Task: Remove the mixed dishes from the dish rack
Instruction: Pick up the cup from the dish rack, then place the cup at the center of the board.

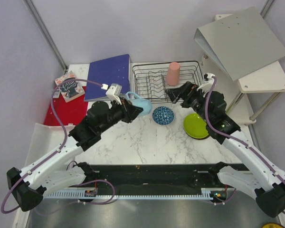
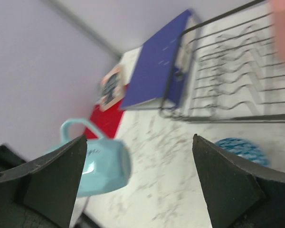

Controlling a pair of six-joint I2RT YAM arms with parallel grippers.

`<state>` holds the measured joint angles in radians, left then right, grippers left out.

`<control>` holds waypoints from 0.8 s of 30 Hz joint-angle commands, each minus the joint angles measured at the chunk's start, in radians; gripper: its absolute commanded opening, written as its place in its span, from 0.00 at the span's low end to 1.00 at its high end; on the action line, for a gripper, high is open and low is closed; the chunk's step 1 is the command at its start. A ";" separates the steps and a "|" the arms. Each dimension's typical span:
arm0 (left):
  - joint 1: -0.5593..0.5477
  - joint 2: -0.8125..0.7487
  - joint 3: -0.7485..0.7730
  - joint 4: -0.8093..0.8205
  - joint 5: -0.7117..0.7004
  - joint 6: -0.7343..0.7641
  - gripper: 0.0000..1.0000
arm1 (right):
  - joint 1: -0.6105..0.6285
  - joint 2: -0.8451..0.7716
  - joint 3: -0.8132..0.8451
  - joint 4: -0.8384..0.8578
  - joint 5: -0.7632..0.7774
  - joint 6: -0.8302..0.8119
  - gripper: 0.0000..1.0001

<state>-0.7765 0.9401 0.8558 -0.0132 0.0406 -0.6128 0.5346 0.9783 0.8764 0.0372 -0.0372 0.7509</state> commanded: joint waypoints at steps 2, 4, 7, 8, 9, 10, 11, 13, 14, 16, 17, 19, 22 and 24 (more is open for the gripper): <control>0.016 -0.031 0.060 -0.226 -0.091 0.113 0.02 | -0.010 -0.050 0.004 -0.276 0.313 -0.177 0.98; 0.016 -0.017 0.077 -0.249 -0.106 0.122 0.02 | -0.010 -0.070 -0.010 -0.275 0.324 -0.180 0.98; 0.022 0.055 0.150 -0.349 -0.145 0.157 0.02 | -0.010 -0.085 -0.031 -0.280 0.327 -0.183 0.98; 0.022 0.127 0.175 -0.375 -0.156 0.168 0.02 | -0.012 -0.086 -0.039 -0.280 0.323 -0.186 0.98; 0.022 0.167 0.230 -0.440 -0.181 0.192 0.02 | -0.010 -0.090 -0.042 -0.283 0.323 -0.188 0.98; 0.022 0.216 0.258 -0.471 -0.198 0.202 0.02 | -0.010 -0.090 -0.043 -0.284 0.321 -0.188 0.98; 0.023 0.298 0.284 -0.499 -0.215 0.212 0.02 | -0.010 -0.093 -0.047 -0.286 0.319 -0.193 0.98; 0.022 0.380 0.354 -0.550 -0.229 0.242 0.02 | -0.010 -0.102 -0.051 -0.289 0.319 -0.196 0.98; 0.023 0.409 0.370 -0.551 -0.231 0.248 0.02 | -0.010 -0.105 -0.057 -0.287 0.321 -0.196 0.98; 0.025 0.505 0.416 -0.557 -0.232 0.263 0.02 | -0.010 -0.116 -0.063 -0.289 0.324 -0.203 0.98; 0.026 0.535 0.433 -0.554 -0.231 0.269 0.02 | -0.010 -0.121 -0.068 -0.290 0.326 -0.206 0.98; 0.031 0.615 0.479 -0.554 -0.213 0.274 0.02 | -0.010 -0.127 -0.076 -0.290 0.321 -0.209 0.98; 0.034 0.698 0.532 -0.553 -0.197 0.275 0.02 | -0.010 -0.135 -0.082 -0.296 0.316 -0.214 0.98; 0.037 0.732 0.560 -0.547 -0.188 0.281 0.02 | -0.010 -0.141 -0.089 -0.299 0.313 -0.216 0.98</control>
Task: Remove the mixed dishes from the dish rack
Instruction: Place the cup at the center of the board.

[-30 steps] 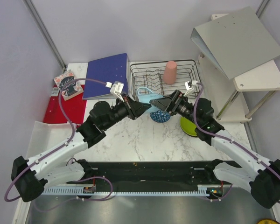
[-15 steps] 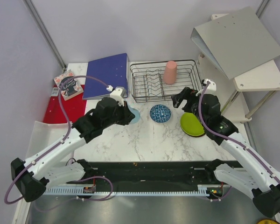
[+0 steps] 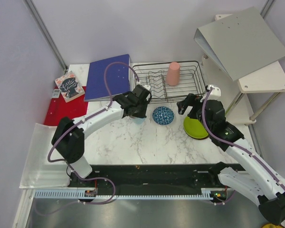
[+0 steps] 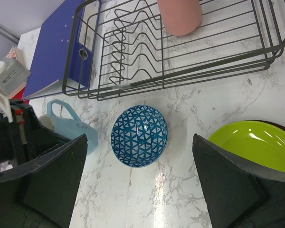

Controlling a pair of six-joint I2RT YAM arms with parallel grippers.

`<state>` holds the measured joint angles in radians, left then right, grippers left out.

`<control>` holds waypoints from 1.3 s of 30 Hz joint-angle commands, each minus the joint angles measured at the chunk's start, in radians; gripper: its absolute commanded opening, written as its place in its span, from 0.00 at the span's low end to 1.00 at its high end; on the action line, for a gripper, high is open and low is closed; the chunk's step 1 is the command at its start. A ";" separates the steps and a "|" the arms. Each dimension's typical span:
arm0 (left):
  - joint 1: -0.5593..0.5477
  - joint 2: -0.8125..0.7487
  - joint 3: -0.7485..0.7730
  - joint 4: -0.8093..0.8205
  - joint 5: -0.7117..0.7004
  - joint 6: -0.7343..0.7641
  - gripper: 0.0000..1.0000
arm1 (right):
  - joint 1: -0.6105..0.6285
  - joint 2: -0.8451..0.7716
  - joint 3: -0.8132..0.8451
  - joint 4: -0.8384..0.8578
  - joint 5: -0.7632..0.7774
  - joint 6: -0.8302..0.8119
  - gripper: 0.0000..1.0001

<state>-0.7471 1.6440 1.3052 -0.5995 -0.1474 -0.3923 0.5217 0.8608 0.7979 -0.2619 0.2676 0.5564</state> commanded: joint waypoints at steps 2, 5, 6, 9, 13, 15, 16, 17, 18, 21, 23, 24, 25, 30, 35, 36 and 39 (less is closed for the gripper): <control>0.012 0.071 0.123 0.058 0.015 0.063 0.02 | 0.003 -0.026 -0.017 0.000 0.007 -0.023 0.98; 0.020 0.115 0.138 0.078 0.020 0.063 0.02 | 0.003 -0.034 -0.026 -0.005 0.008 -0.029 0.98; 0.023 0.126 0.143 0.082 0.022 0.064 0.02 | 0.003 -0.036 -0.028 -0.005 0.007 -0.030 0.98; 0.029 0.169 0.157 0.089 0.035 0.067 0.02 | 0.003 -0.037 -0.032 -0.008 0.009 -0.035 0.98; 0.037 0.204 0.167 0.087 0.046 0.075 0.02 | 0.003 -0.037 -0.037 -0.010 0.013 -0.039 0.98; 0.040 0.211 0.167 0.081 0.048 0.076 0.02 | 0.004 -0.036 -0.037 -0.010 0.013 -0.041 0.98; 0.038 0.211 0.166 0.079 0.048 0.076 0.03 | 0.003 -0.034 -0.039 -0.010 0.016 -0.041 0.98; 0.040 0.209 0.166 0.078 0.049 0.079 0.06 | 0.003 -0.031 -0.037 -0.010 0.016 -0.041 0.98; 0.040 0.201 0.164 0.076 0.051 0.081 0.13 | 0.003 -0.028 -0.039 -0.010 0.015 -0.039 0.98; 0.040 0.174 0.163 0.066 0.074 0.089 0.30 | 0.003 -0.017 -0.035 -0.008 0.015 -0.039 0.98; 0.041 0.157 0.161 0.053 0.091 0.089 0.42 | 0.003 -0.011 -0.034 -0.008 0.015 -0.036 0.98; 0.041 0.148 0.161 0.049 0.095 0.087 0.50 | 0.003 -0.008 -0.032 -0.008 0.016 -0.038 0.98; 0.040 0.126 0.160 0.044 0.100 0.084 0.53 | 0.003 -0.003 -0.029 -0.008 0.016 -0.036 0.98; 0.040 0.063 0.129 0.023 0.105 0.064 0.63 | 0.004 0.010 -0.025 0.000 0.021 -0.035 0.98; 0.032 -0.060 0.111 0.000 0.071 0.040 0.67 | 0.003 0.027 -0.009 0.006 0.048 -0.030 0.98; 0.032 -0.084 0.108 0.000 0.060 0.040 0.83 | 0.003 0.033 -0.006 0.006 0.054 -0.029 0.98; 0.032 -0.177 0.114 -0.014 0.022 0.038 0.85 | 0.003 0.066 0.007 0.018 0.112 -0.015 0.98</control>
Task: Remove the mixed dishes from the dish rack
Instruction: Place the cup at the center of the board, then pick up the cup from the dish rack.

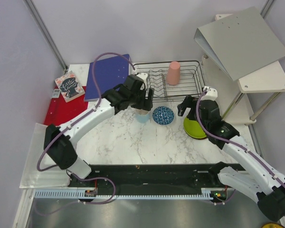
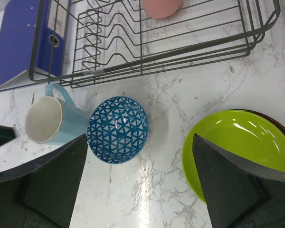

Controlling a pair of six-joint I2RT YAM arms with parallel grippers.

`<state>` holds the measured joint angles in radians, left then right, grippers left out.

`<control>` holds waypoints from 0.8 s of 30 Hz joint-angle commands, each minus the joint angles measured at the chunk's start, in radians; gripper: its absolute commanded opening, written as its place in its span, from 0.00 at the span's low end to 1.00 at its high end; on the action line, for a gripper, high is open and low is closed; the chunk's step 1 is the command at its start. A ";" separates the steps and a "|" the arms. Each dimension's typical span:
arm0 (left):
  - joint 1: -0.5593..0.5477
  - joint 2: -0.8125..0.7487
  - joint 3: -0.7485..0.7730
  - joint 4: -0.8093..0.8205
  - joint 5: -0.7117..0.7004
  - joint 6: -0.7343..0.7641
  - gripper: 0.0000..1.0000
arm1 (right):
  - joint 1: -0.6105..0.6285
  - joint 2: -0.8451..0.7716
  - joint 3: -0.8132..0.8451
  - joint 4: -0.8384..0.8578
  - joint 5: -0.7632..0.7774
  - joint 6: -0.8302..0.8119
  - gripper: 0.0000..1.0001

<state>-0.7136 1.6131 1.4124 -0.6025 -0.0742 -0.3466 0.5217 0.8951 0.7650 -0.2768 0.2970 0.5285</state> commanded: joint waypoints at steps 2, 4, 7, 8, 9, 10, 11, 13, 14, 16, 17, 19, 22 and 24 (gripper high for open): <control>-0.003 -0.192 -0.009 -0.008 -0.079 -0.026 0.86 | 0.003 0.065 0.034 0.097 0.116 0.015 0.98; -0.003 -0.271 -0.039 0.025 -0.088 -0.051 0.86 | 0.001 0.099 0.034 0.157 0.145 0.019 0.98; -0.001 -0.399 -0.157 0.117 -0.091 -0.080 0.86 | 0.001 0.212 0.097 0.254 0.139 -0.010 0.98; -0.003 -0.432 -0.226 0.139 -0.093 -0.084 0.86 | 0.003 0.282 0.120 0.304 0.142 -0.022 0.98; -0.003 -0.462 -0.259 0.154 -0.091 -0.091 0.86 | 0.001 0.322 0.147 0.324 0.151 -0.034 0.98; -0.003 -0.525 -0.321 0.185 -0.084 -0.097 0.86 | 0.001 0.361 0.202 0.349 0.162 -0.082 0.98; -0.001 -0.554 -0.352 0.199 -0.079 -0.095 0.86 | 0.001 0.440 0.235 0.393 0.172 -0.106 0.98; -0.003 -0.652 -0.450 0.233 -0.069 -0.086 0.86 | -0.002 0.528 0.360 0.415 0.212 -0.201 0.98; -0.003 -0.688 -0.479 0.263 -0.065 -0.083 0.86 | -0.005 0.621 0.406 0.421 0.221 -0.231 0.98; -0.001 -0.742 -0.523 0.277 -0.061 -0.078 0.86 | -0.014 0.711 0.538 0.421 0.220 -0.274 0.98; -0.001 -0.795 -0.556 0.288 -0.053 -0.075 0.86 | -0.017 0.788 0.574 0.429 0.214 -0.318 0.98; -0.003 -0.835 -0.581 0.288 -0.049 -0.057 0.86 | -0.023 0.858 0.661 0.439 0.205 -0.355 0.98; -0.003 -0.887 -0.616 0.283 -0.053 -0.043 0.87 | -0.035 0.975 0.755 0.429 0.205 -0.395 0.98; -0.001 -0.909 -0.633 0.279 -0.052 -0.038 0.88 | -0.051 1.028 0.783 0.430 0.202 -0.401 0.98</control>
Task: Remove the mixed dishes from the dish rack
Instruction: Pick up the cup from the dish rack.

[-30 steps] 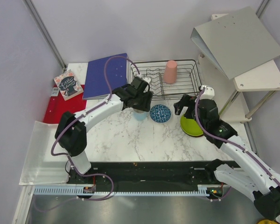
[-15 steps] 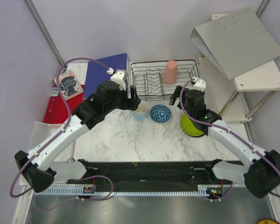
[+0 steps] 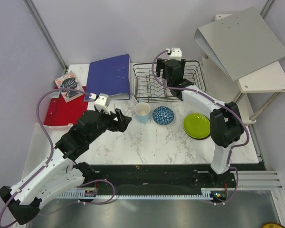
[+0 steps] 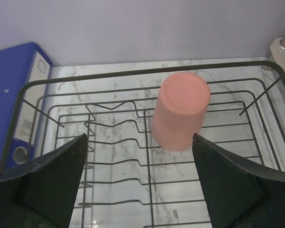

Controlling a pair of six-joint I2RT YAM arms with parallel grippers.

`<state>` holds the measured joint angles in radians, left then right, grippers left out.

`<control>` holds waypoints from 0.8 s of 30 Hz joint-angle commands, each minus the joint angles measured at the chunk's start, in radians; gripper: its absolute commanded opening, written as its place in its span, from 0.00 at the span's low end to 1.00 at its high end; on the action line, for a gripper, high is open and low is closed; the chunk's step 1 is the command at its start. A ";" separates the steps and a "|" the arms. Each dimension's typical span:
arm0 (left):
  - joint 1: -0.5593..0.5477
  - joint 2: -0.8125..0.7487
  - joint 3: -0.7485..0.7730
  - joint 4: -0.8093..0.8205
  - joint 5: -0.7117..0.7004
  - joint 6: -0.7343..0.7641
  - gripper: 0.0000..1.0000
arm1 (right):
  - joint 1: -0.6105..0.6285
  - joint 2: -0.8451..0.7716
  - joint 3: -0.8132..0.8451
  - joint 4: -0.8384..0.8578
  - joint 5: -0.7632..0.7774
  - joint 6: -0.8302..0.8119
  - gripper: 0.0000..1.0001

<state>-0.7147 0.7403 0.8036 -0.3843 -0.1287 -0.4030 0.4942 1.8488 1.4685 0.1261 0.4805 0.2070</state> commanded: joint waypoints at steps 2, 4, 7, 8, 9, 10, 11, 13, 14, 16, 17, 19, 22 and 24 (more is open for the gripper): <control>-0.002 -0.042 -0.038 0.059 0.001 0.024 0.89 | -0.042 0.125 0.116 0.027 0.018 -0.078 0.98; -0.002 -0.038 -0.044 0.059 -0.005 0.032 0.89 | -0.054 0.153 0.147 0.026 0.017 -0.078 0.98; -0.002 -0.022 -0.049 0.064 -0.014 0.036 0.91 | -0.068 0.190 0.176 0.026 0.033 -0.086 0.98; 0.000 -0.016 -0.047 0.065 -0.015 0.036 0.91 | -0.072 0.204 0.184 0.029 0.035 -0.087 0.98; 0.000 -0.009 -0.049 0.068 -0.015 0.036 0.91 | -0.072 0.210 0.196 0.030 0.038 -0.092 0.98; 0.000 0.002 -0.047 0.073 -0.014 0.036 0.91 | -0.075 0.217 0.205 0.030 0.044 -0.095 0.98; 0.000 0.010 -0.046 0.076 -0.012 0.038 0.91 | -0.081 0.236 0.211 0.029 0.046 -0.096 0.98; 0.000 0.024 -0.043 0.078 -0.012 0.038 0.91 | -0.089 0.254 0.236 0.026 0.049 -0.097 0.98; 0.000 0.027 -0.040 0.081 -0.014 0.039 0.91 | -0.098 0.271 0.240 0.023 0.046 -0.095 0.98; 0.001 0.036 -0.041 0.082 -0.015 0.041 0.91 | -0.108 0.302 0.263 0.012 0.043 -0.090 0.98; 0.000 0.039 -0.043 0.085 -0.015 0.041 0.91 | -0.115 0.312 0.272 0.007 0.034 -0.090 0.98; 0.000 0.047 -0.044 0.087 -0.015 0.041 0.91 | -0.121 0.349 0.300 -0.008 0.032 -0.087 0.98; 0.001 0.057 -0.047 0.087 -0.015 0.038 0.91 | -0.135 0.384 0.322 -0.022 0.050 -0.075 0.98; 0.001 0.065 -0.052 0.091 -0.015 0.035 0.91 | -0.146 0.397 0.325 -0.022 0.041 -0.055 0.98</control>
<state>-0.7147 0.7956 0.7578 -0.3405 -0.1295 -0.3943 0.3683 2.2070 1.7470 0.1150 0.5091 0.1287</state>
